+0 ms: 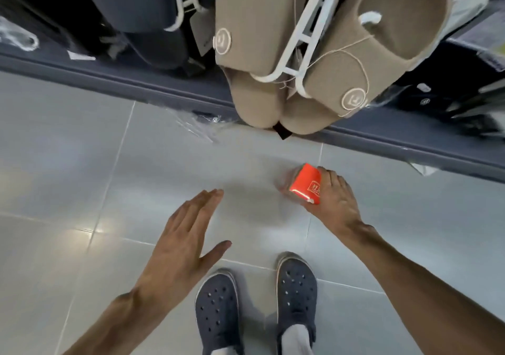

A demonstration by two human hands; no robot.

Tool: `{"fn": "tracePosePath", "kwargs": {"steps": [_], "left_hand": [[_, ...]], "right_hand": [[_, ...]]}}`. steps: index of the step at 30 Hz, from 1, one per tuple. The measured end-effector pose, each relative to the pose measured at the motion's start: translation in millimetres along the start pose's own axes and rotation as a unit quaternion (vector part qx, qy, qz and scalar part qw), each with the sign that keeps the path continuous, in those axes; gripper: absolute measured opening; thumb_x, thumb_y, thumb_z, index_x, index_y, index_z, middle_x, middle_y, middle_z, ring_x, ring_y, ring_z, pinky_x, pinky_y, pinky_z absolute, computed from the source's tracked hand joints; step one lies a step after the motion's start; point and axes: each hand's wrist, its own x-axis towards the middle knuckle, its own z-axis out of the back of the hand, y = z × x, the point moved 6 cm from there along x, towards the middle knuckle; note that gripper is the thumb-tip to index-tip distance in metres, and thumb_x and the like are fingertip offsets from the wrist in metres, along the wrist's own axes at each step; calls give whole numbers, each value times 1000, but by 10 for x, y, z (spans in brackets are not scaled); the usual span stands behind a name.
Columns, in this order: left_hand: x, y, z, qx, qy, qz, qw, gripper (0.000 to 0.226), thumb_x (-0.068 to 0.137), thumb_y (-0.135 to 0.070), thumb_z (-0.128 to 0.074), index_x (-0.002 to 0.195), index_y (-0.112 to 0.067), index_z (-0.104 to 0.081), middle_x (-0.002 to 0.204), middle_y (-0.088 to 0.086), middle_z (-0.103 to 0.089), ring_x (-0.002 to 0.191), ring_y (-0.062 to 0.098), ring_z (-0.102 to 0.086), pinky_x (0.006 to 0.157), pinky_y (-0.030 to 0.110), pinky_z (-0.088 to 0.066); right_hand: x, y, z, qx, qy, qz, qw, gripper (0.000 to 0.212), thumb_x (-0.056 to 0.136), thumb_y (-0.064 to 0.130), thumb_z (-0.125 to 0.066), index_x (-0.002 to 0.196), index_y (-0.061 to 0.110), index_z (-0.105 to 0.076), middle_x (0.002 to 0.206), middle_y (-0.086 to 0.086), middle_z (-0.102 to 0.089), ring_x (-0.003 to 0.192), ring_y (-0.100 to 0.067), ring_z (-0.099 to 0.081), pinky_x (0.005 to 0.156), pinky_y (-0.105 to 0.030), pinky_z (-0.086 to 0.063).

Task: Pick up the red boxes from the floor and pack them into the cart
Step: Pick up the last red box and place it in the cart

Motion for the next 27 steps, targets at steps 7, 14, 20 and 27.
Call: {"fn": "tracePosePath", "kwargs": {"steps": [7, 14, 20, 27], "left_hand": [[44, -370, 518, 23, 35, -26, 999, 72, 94, -50, -56, 153, -23, -24, 156, -2, -32, 146, 14, -22, 114, 40, -28], [259, -1656, 2195, 64, 26, -106, 992, 72, 90, -55, -52, 150, -20, -31, 157, -3, -27, 148, 13, -16, 117, 40, -26], [35, -3269, 3553, 50, 12, -205, 977, 69, 92, -56, -52, 149, -22, -32, 154, -6, -30, 146, 12, -18, 116, 38, -24], [-166, -5287, 4526, 48, -2, -360, 932, 70, 91, -64, -50, 149, -30, -31, 152, -7, -36, 142, 10, -27, 115, 33, -26]], "right_hand": [[-470, 156, 760, 36, -19, 12, 999, 94, 70, 58, -78, 143, 16, -38, 130, -5, -55, 116, -26, -52, 101, -39, -41], [-1631, 395, 3048, 82, -27, 37, 996, 97, 71, 67, -72, 147, 22, -32, 137, 0, -48, 125, -23, -45, 110, -40, -35], [-2951, 396, 5296, 86, -88, 9, 992, 102, 65, 85, -55, 146, 27, -32, 132, 8, -46, 123, -17, -43, 108, -35, -36], [-4524, 95, 7105, 153, -198, -62, 966, 111, 54, 82, -57, 146, 23, -38, 131, 5, -47, 124, -19, -45, 107, -35, -36]]}}
